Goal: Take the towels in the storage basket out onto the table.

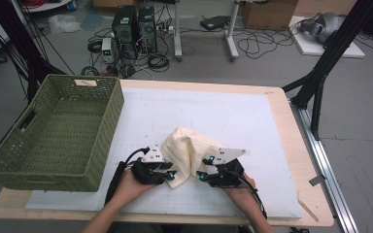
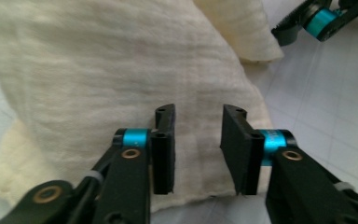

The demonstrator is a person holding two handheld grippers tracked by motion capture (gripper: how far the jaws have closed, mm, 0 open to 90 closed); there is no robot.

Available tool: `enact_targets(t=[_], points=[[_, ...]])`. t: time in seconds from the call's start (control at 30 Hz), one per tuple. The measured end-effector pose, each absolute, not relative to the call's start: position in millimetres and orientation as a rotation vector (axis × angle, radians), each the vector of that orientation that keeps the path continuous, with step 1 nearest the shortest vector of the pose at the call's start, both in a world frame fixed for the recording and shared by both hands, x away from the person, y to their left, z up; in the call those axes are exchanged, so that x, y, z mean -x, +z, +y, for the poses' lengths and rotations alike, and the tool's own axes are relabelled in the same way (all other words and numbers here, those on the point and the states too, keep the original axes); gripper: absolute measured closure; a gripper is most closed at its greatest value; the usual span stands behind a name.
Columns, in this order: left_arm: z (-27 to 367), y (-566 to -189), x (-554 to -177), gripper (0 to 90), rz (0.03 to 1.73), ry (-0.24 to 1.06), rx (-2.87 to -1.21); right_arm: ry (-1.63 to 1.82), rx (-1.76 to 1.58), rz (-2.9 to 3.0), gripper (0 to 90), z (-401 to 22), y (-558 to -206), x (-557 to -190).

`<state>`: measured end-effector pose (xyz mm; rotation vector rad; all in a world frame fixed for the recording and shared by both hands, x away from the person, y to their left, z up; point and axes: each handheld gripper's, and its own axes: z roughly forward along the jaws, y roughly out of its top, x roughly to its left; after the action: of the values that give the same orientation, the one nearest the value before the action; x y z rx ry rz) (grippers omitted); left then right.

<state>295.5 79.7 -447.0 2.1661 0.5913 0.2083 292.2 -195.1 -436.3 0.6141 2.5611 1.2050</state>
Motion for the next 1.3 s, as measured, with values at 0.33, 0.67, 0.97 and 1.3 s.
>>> enact_targets(t=[0.33,0.67,0.97,1.3], points=[[78.7,-447.4,-295.8,87.7,0.588,0.216,-2.167,1.143,-0.603,2.625,75.2,-189.1,-443.8,-296.9],[89.0,-440.9,-297.9,88.4,0.602,0.224,-2.143,1.141,-0.557,2.649,87.2,-192.8,-441.1,-297.3],[97.4,-432.5,-300.0,88.4,0.611,0.234,-2.101,1.187,-0.559,2.646,87.6,-200.2,-436.0,-294.5],[117.4,-420.5,-302.1,88.5,0.643,0.260,-2.032,1.234,-0.582,2.620,87.7,-222.2,-424.5,-293.2]])
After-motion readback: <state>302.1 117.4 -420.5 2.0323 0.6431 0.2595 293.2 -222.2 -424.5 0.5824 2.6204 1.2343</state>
